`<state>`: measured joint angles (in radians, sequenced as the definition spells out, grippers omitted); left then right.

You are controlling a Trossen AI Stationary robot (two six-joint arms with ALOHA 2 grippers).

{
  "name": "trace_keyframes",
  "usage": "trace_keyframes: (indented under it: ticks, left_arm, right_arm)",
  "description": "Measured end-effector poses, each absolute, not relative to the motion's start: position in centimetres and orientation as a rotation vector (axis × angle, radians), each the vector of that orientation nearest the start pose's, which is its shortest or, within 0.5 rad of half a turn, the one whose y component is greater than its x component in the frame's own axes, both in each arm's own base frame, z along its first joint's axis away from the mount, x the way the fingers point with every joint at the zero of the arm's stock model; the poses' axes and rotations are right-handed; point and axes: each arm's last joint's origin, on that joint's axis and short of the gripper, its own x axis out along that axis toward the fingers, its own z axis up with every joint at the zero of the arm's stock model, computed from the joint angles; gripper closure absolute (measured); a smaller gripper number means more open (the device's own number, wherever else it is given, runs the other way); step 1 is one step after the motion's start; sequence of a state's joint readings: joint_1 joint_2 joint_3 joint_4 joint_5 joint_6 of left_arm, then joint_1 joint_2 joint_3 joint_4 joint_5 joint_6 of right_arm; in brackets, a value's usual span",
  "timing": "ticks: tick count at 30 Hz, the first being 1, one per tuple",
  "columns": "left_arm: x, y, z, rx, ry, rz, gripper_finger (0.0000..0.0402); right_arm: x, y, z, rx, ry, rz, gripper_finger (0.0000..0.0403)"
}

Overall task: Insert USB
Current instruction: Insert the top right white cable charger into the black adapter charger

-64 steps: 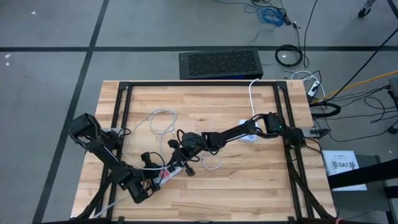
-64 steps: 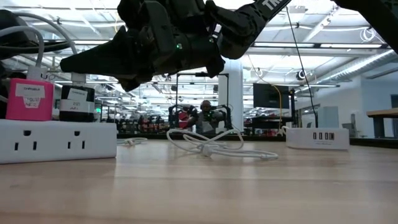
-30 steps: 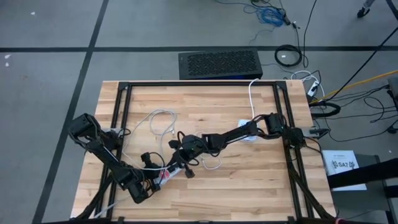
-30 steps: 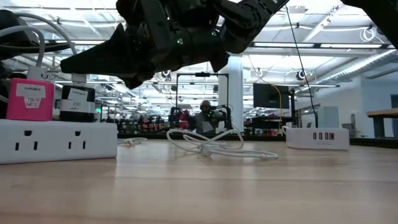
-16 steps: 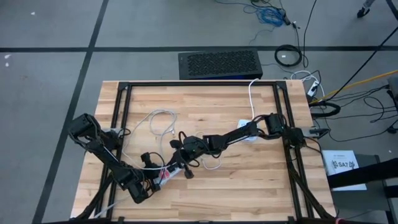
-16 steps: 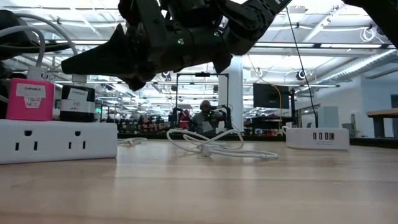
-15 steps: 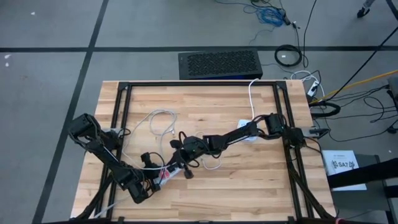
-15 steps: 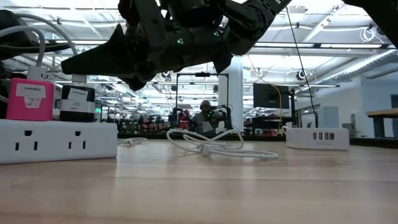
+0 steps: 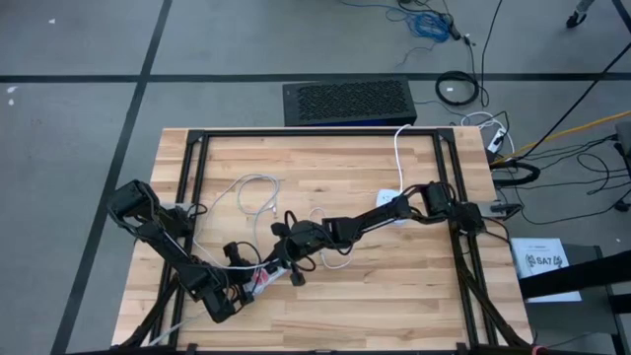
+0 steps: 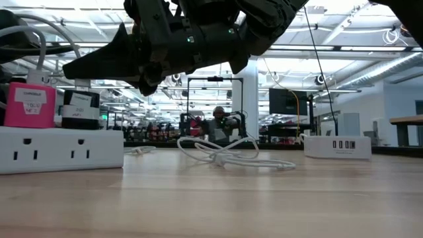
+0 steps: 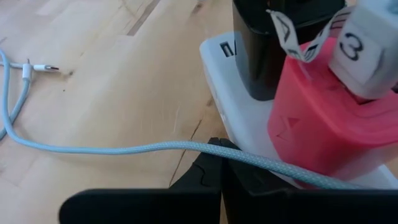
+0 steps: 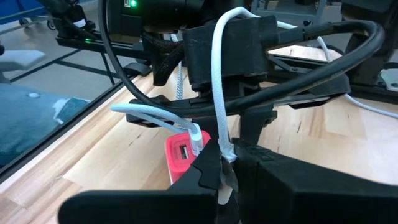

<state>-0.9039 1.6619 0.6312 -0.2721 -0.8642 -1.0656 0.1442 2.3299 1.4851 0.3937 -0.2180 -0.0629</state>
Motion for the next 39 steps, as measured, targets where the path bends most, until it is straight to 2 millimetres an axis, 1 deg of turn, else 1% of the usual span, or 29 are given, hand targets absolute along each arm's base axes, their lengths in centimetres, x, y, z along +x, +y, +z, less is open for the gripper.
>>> trace_keyframes:
  ticks: [9, 21, 26, 28, 33, 39]
  left_arm:
    - [16.9, -17.9, 10.4, -0.01, 0.698, 0.367, 0.0401]
    - [16.9, -17.9, 10.4, -0.013, 0.713, 0.362, 0.0401]
    - [16.8, -17.9, 10.3, -0.008, 0.715, 0.363, 0.0401]
    - [16.8, -17.8, 10.3, -0.007, 0.716, 0.366, 0.0401]
    - [16.9, -17.8, 10.3, -0.006, 0.714, 0.368, 0.0401]
    - [16.9, -17.8, 10.3, -0.006, 0.713, 0.368, 0.0401]
  right_arm:
    - [48.5, 8.0, 11.8, -0.003, 0.493, 0.39, 0.0403]
    - [48.6, 7.6, 12.1, 0.019, 0.48, 0.396, 0.0403]
    - [48.4, 6.9, 12.9, 0.023, 0.478, 0.385, 0.0403]
    - [48.3, 6.5, 13.8, 0.024, 0.468, 0.382, 0.0403]
    - [48.1, 5.9, 15.0, 0.003, 0.456, 0.376, 0.0403]
    - [48.1, 5.7, 15.3, 0.0, 0.454, 0.368, 0.0403]
